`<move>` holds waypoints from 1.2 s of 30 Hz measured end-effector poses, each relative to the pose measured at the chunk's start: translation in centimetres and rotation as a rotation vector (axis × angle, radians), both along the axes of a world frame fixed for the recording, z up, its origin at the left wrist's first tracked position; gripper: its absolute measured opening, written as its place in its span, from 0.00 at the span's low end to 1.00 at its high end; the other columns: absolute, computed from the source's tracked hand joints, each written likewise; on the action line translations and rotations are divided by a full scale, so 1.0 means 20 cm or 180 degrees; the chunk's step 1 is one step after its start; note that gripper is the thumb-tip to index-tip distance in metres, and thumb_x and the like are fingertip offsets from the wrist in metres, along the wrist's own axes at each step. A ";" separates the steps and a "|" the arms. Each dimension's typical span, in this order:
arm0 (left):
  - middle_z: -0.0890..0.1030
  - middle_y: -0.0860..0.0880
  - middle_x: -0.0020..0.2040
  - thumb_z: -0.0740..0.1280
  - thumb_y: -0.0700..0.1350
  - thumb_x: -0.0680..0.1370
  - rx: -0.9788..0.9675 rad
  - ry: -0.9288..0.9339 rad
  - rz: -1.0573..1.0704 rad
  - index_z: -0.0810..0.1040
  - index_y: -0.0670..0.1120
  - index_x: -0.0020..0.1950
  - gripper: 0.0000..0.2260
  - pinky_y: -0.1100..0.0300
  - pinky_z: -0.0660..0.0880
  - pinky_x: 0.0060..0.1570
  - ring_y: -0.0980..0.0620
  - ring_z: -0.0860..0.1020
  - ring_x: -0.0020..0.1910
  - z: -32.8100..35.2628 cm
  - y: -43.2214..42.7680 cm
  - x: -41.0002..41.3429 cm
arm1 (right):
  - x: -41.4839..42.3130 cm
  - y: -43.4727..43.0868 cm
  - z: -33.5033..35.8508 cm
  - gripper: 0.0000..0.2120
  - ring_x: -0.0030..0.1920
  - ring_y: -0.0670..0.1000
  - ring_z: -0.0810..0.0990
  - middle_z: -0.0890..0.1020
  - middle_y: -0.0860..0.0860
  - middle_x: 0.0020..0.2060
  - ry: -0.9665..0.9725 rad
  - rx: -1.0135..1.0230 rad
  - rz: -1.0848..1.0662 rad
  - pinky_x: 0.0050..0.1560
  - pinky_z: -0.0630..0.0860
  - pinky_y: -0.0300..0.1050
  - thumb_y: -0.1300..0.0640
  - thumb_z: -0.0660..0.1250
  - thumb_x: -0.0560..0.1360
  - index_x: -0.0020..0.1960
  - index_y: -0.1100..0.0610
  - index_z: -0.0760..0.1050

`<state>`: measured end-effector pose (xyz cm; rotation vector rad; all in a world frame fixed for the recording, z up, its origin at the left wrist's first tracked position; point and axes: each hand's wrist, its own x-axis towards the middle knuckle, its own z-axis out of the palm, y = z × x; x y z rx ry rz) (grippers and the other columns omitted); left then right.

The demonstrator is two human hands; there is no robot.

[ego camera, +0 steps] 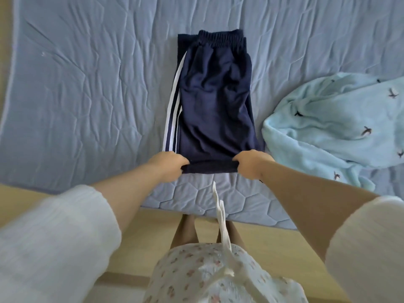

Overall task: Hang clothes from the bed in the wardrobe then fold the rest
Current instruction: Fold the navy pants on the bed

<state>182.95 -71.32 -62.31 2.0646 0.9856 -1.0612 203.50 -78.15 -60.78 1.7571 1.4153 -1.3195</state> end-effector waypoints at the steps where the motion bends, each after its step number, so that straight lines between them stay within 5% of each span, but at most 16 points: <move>1: 0.79 0.46 0.48 0.58 0.39 0.75 -0.0198 0.0093 0.0040 0.77 0.49 0.49 0.10 0.56 0.73 0.39 0.44 0.77 0.47 0.04 -0.01 -0.02 | -0.02 -0.02 0.04 0.20 0.56 0.58 0.74 0.75 0.51 0.61 0.0144 -0.0191 0.0065 0.54 0.72 0.48 0.64 0.54 0.74 0.62 0.51 0.73; 4: 0.80 0.47 0.40 0.59 0.37 0.73 -0.0942 0.0336 0.0666 0.76 0.49 0.38 0.10 0.57 0.79 0.32 0.49 0.80 0.35 0.15 -0.02 -0.06 | -0.06 -0.07 0.16 0.12 0.50 0.57 0.74 0.75 0.53 0.45 0.0554 -0.0595 0.0248 0.42 0.70 0.42 0.65 0.56 0.73 0.51 0.59 0.75; 7: 0.80 0.44 0.37 0.63 0.36 0.73 -0.1211 0.0345 0.1296 0.77 0.45 0.44 0.06 0.51 0.81 0.34 0.47 0.80 0.32 0.25 0.06 -0.04 | -0.03 -0.01 0.24 0.14 0.45 0.53 0.69 0.70 0.50 0.42 0.0556 -0.0704 0.0389 0.30 0.61 0.37 0.67 0.59 0.72 0.56 0.60 0.74; 11: 0.78 0.40 0.40 0.63 0.34 0.74 -0.0808 -0.0193 0.1531 0.78 0.38 0.47 0.05 0.57 0.76 0.39 0.45 0.78 0.38 0.34 0.32 0.07 | 0.11 0.22 0.29 0.06 0.44 0.55 0.69 0.70 0.49 0.38 0.0183 0.0314 -0.0197 0.41 0.66 0.44 0.61 0.58 0.71 0.37 0.53 0.68; 14: 0.76 0.45 0.41 0.64 0.36 0.75 -0.0261 -0.0474 0.1236 0.79 0.38 0.50 0.07 0.67 0.66 0.32 0.50 0.72 0.41 0.38 0.55 0.16 | 0.24 0.39 0.32 0.01 0.39 0.54 0.69 0.69 0.48 0.35 -0.0420 0.1251 -0.0228 0.39 0.64 0.44 0.53 0.60 0.71 0.41 0.47 0.68; 17: 0.78 0.48 0.46 0.62 0.41 0.76 0.0578 -0.0782 0.1030 0.79 0.49 0.53 0.09 0.60 0.66 0.38 0.50 0.72 0.45 0.38 0.74 0.25 | 0.31 0.52 0.28 0.03 0.34 0.55 0.69 0.72 0.51 0.35 -0.0764 0.1986 -0.0419 0.36 0.62 0.44 0.53 0.59 0.72 0.42 0.52 0.70; 20: 0.79 0.50 0.55 0.60 0.48 0.78 0.1677 -0.1080 0.0983 0.75 0.56 0.59 0.11 0.55 0.67 0.45 0.45 0.73 0.54 0.31 0.87 0.33 | 0.36 0.62 0.19 0.13 0.48 0.60 0.74 0.79 0.56 0.50 -0.1041 0.2612 -0.0764 0.48 0.63 0.49 0.56 0.58 0.75 0.58 0.55 0.71; 23: 0.60 0.48 0.75 0.60 0.59 0.77 0.2192 -0.0684 0.1177 0.56 0.57 0.74 0.28 0.45 0.60 0.65 0.43 0.58 0.73 0.19 0.87 0.38 | 0.36 0.64 0.09 0.28 0.72 0.58 0.59 0.59 0.53 0.74 -0.1078 0.2601 -0.1261 0.68 0.56 0.54 0.51 0.57 0.78 0.75 0.48 0.52; 27: 0.41 0.52 0.77 0.56 0.64 0.76 0.1560 -0.0410 0.1307 0.41 0.59 0.76 0.34 0.40 0.50 0.70 0.42 0.45 0.76 -0.04 0.66 0.35 | 0.30 0.56 -0.10 0.33 0.75 0.56 0.48 0.46 0.48 0.77 -0.0906 0.2017 -0.1720 0.71 0.50 0.59 0.43 0.56 0.77 0.75 0.42 0.42; 31: 0.37 0.53 0.77 0.58 0.66 0.74 0.1056 -0.0320 0.1694 0.39 0.61 0.75 0.37 0.41 0.52 0.71 0.43 0.43 0.75 -0.27 0.49 0.30 | 0.25 0.49 -0.33 0.36 0.75 0.55 0.48 0.43 0.45 0.76 -0.0437 0.1334 -0.2303 0.70 0.54 0.61 0.37 0.58 0.74 0.74 0.38 0.41; 36: 0.40 0.51 0.77 0.65 0.64 0.72 0.0824 -0.0539 0.2383 0.39 0.63 0.74 0.42 0.44 0.60 0.66 0.42 0.54 0.73 -0.47 0.50 0.31 | 0.24 0.50 -0.54 0.38 0.72 0.61 0.56 0.44 0.47 0.76 -0.0154 0.1387 -0.2677 0.66 0.61 0.60 0.36 0.60 0.73 0.74 0.38 0.40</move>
